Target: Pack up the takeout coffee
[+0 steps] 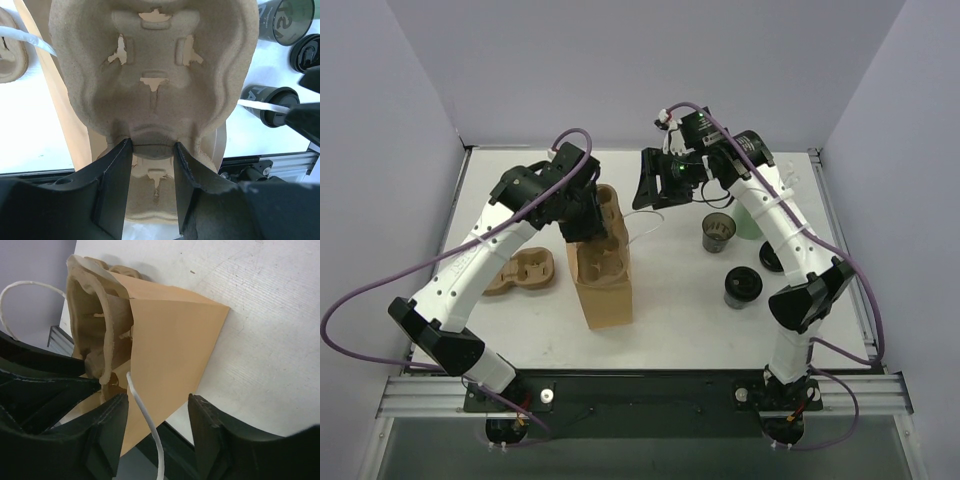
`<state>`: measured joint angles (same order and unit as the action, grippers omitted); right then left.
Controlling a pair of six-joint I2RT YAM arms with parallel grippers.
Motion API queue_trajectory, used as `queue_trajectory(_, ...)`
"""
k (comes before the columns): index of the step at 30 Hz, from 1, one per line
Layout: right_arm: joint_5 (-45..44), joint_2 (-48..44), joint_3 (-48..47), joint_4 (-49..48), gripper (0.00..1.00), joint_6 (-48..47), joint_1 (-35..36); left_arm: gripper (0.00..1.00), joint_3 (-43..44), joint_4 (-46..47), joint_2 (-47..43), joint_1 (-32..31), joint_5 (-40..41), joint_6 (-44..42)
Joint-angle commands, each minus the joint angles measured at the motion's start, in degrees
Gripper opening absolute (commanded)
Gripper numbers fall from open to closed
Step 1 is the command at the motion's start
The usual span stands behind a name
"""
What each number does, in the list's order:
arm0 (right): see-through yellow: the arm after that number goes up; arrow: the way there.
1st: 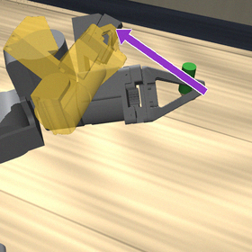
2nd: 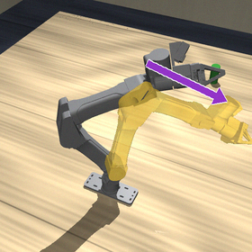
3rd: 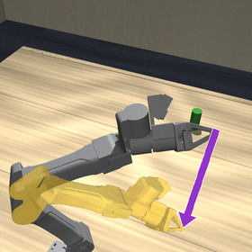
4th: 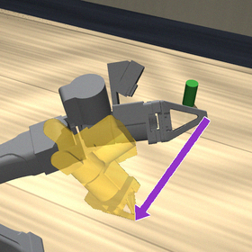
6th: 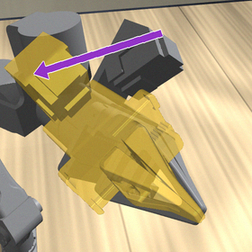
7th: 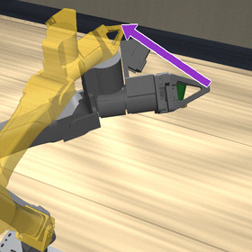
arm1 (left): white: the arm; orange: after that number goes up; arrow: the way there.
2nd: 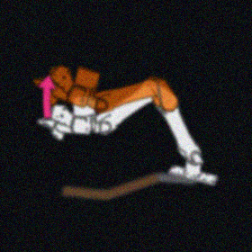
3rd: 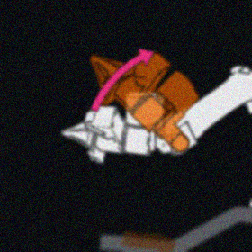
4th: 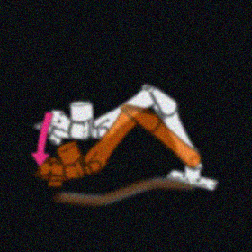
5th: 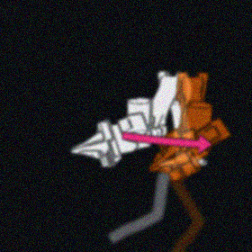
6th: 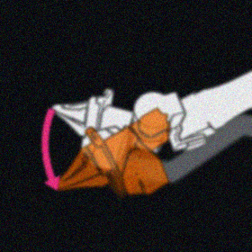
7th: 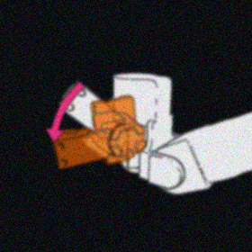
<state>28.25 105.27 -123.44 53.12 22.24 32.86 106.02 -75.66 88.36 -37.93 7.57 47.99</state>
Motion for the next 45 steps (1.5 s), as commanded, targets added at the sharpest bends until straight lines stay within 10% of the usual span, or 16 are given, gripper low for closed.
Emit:
queue_trajectory(1,1.72,0.72,1.18,-0.74,0.47,0.17,0.8,0.11,2.26,-14.61,0.85,-0.04,-0.98,-2.11)
queue_trajectory(10,-2.14,-2.17,4.95,-1.88,0.0,2.8,0.98,0.11,8.58,-14.52,3.22,-0.12,-3.18,-3.25)
queue_trajectory(45,-6.98,-7.89,12.43,-8.04,0.0,5.97,2.12,0.11,-1.08,-14.52,1.02,-1.0,-0.37,-0.17)
